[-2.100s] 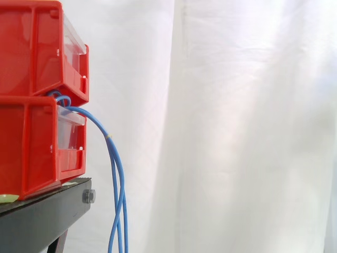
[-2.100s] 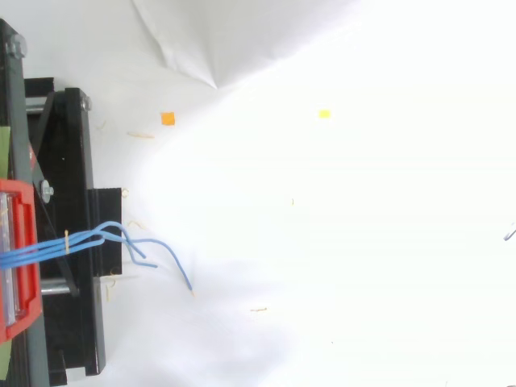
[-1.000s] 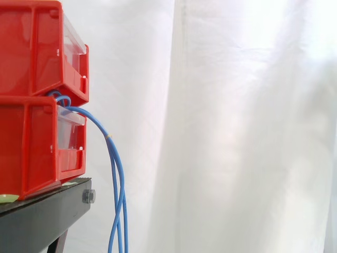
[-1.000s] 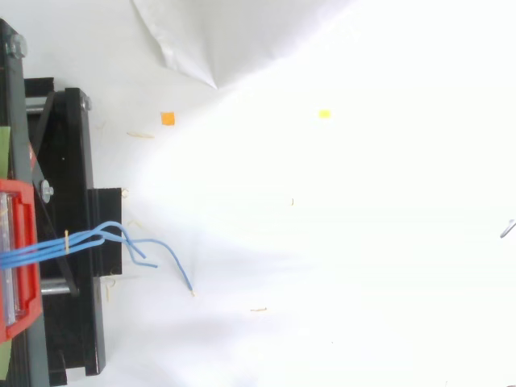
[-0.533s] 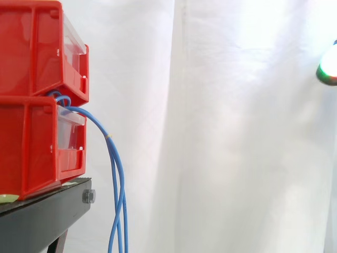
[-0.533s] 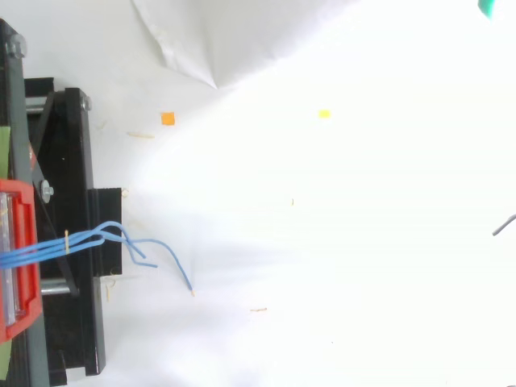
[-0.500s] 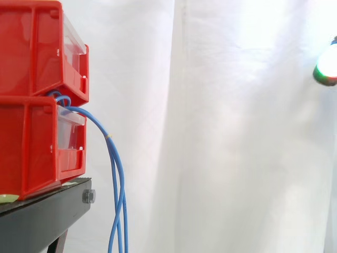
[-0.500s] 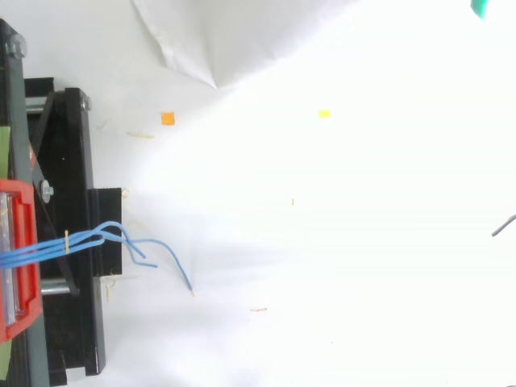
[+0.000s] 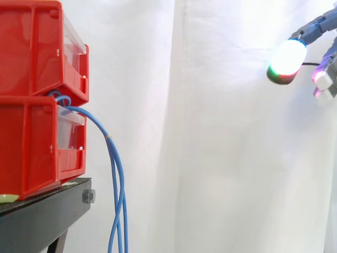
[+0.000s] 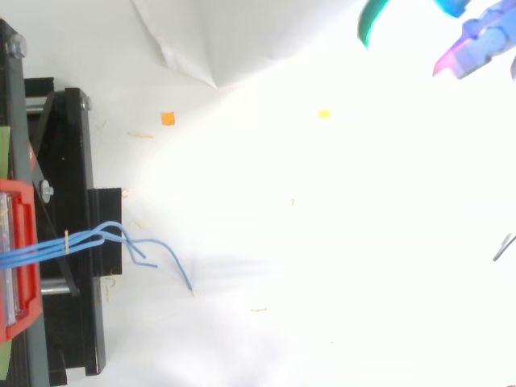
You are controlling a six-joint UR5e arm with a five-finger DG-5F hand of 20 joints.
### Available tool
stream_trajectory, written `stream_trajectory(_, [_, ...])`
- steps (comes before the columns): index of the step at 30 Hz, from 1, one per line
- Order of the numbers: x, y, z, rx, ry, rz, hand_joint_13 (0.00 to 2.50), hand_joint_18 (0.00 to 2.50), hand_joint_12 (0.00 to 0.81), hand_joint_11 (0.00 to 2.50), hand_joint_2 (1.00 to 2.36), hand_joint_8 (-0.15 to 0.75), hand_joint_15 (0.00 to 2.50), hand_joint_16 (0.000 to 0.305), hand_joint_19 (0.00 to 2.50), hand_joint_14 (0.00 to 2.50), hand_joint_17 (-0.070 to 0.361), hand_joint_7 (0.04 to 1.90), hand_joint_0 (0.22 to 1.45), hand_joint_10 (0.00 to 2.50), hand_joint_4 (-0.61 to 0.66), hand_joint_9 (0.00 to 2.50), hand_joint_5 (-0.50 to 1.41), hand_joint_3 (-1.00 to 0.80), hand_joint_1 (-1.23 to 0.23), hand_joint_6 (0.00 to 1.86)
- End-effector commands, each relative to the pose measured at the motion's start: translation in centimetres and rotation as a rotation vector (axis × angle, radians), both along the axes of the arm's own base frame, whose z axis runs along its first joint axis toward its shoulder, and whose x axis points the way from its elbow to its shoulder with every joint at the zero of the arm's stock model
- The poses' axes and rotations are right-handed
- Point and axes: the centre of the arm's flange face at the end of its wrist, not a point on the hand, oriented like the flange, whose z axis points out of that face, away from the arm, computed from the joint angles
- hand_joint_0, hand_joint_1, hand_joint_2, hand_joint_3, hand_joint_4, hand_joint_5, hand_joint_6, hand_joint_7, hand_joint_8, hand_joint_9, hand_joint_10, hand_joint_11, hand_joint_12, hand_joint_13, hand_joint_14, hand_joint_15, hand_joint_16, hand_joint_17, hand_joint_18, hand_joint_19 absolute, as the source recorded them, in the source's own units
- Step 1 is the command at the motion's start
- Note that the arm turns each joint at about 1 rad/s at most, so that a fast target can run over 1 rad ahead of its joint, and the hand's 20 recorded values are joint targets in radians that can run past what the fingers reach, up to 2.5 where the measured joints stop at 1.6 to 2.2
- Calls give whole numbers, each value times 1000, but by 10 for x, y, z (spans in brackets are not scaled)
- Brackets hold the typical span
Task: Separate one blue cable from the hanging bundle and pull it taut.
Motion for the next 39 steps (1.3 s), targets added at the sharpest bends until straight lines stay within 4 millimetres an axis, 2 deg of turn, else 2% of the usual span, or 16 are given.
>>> stream_trajectory(1, [8, 3, -3, -5, 0, 4, 758, 1094, 426, 47, 1000, 395, 62, 89, 226, 2, 200, 655, 317, 0, 156, 857, -250, -500, -311, 502])
stream_trajectory(6, [15, 6, -11, -33, 3, 8, 754, 1059, 417, 45, 1000, 399, 63, 88, 205, 2, 198, 655, 318, 1, 155, 854, -250, -500, -312, 501])
stream_trajectory(7, [20, 7, -22, -38, 22, 9, 754, 1057, 417, 41, 1000, 400, 64, 88, 209, 1, 197, 653, 318, 2, 155, 853, -250, -500, -312, 501])
stream_trajectory(14, [50, 13, -66, 4, 37, 7, 731, 1013, 415, 10, 1000, 404, 62, 87, 200, 1, 195, 653, 320, 0, 156, 839, -249, -500, -313, 501])
stream_trajectory(19, [69, 17, -74, 6, 17, 14, 726, 1000, 414, 14, 1000, 404, 66, 86, 197, 2, 195, 652, 321, 0, 157, 833, -248, -500, -313, 501])
stream_trajectory(27, [86, 20, -86, 2, 18, 16, 714, 960, 412, 13, 1000, 405, 61, 84, 203, 2, 189, 656, 323, 0, 156, 821, -248, -500, -314, 502])
stream_trajectory(28, [89, 20, -90, 1, 21, 16, 714, 958, 412, 18, 1000, 405, 65, 84, 199, 3, 189, 655, 324, 0, 156, 820, -248, -500, -314, 501])
stream_trajectory(29, [103, 22, -100, 4, 25, 17, 711, 937, 412, 18, 1000, 405, 59, 83, 191, 1, 186, 652, 324, 0, 156, 821, -247, -500, -316, 501])
stream_trajectory(33, [123, 28, -122, 9, 27, 40, 644, 813, 410, 11, 1000, 399, 46, 78, 104, 1, 175, 649, 324, 0, 152, 770, -249, -500, -316, 501])
stream_trajectory(39, [135, 31, -141, 13, 9, 47, 630, 790, 412, 11, 1000, 395, 47, 78, 78, 0, 175, 649, 325, 0, 151, 750, -249, -500, -314, 501])
